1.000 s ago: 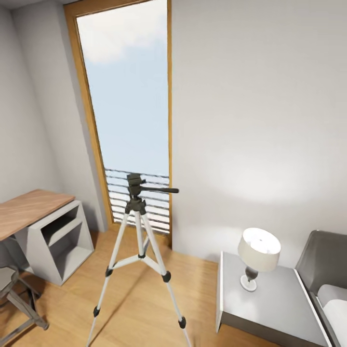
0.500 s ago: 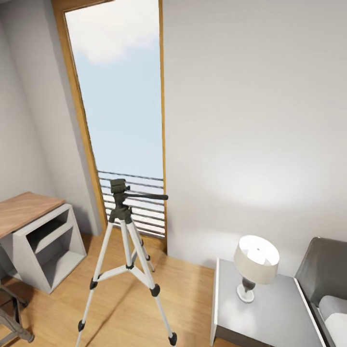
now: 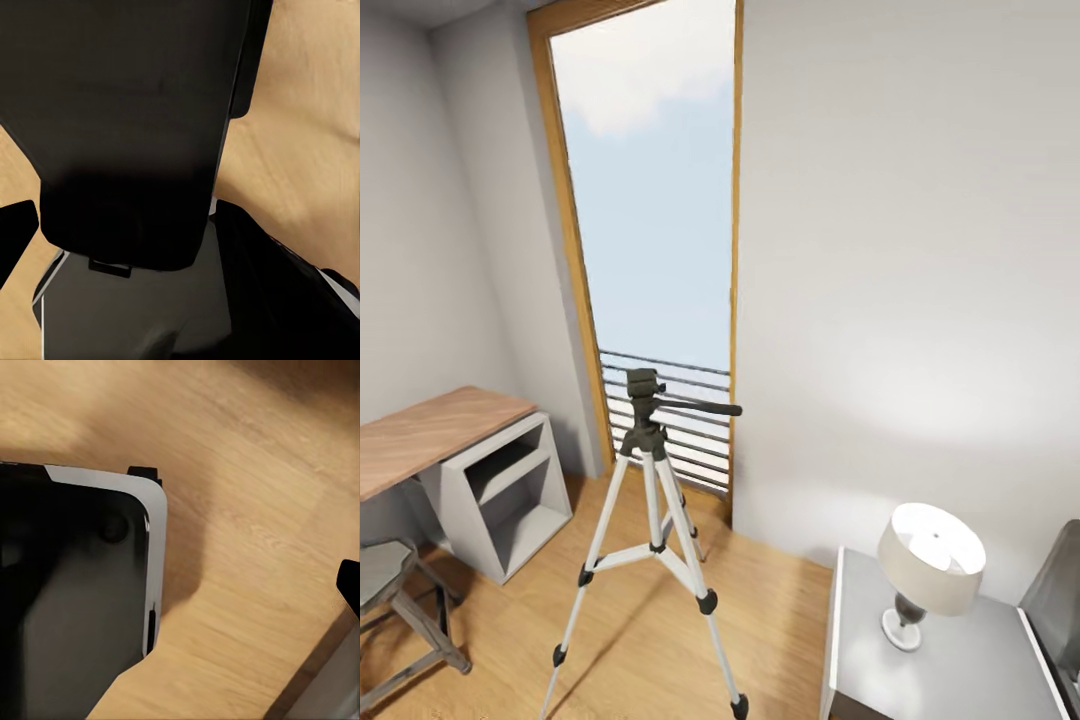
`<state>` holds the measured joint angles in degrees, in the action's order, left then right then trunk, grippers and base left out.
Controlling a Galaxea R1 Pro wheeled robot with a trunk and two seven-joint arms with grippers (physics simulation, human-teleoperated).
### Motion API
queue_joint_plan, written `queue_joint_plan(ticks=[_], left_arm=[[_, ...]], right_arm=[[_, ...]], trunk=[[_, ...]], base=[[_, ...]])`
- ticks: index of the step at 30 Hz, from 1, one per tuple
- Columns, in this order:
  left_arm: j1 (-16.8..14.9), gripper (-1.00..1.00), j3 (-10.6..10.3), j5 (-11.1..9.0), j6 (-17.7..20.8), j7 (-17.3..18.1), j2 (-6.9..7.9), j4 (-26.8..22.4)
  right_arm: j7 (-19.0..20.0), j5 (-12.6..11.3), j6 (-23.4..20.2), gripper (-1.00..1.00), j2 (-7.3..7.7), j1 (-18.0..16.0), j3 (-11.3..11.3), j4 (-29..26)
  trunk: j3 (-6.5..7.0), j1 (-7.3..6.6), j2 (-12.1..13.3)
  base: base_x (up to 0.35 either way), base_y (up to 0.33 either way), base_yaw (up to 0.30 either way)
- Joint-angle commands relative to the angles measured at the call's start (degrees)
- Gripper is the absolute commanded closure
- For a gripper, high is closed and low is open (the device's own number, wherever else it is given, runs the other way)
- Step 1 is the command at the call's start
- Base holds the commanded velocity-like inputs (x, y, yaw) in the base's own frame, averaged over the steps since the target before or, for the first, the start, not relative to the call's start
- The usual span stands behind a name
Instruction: Attach the digital camera to the camera tripod in the bedroom.
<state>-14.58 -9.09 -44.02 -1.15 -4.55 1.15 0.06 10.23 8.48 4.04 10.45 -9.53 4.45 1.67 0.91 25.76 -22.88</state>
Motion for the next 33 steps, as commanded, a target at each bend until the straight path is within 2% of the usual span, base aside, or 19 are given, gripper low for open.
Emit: queue_joint_plan(ticks=[1,33], left_arm=[[-0.01,1.0,-0.5,-0.27,-0.08,-0.17,-0.01,0.01],[-0.01,1.0,-0.49,-0.29,-0.08,-0.2,-0.08,-0.05]], right_arm=[[0.11,0.57,0.35,-1.0,0.03,-0.05,0.48,0.18],[-0.03,0.58,0.35,-1.0,-0.07,-0.05,0.48,0.18]], trunk=[[-0.02,0.02,-0.04],[-0.02,0.02,-0.04]], base=[[0.001,-0.001,0.274],[0.0,0.0,0.278]])
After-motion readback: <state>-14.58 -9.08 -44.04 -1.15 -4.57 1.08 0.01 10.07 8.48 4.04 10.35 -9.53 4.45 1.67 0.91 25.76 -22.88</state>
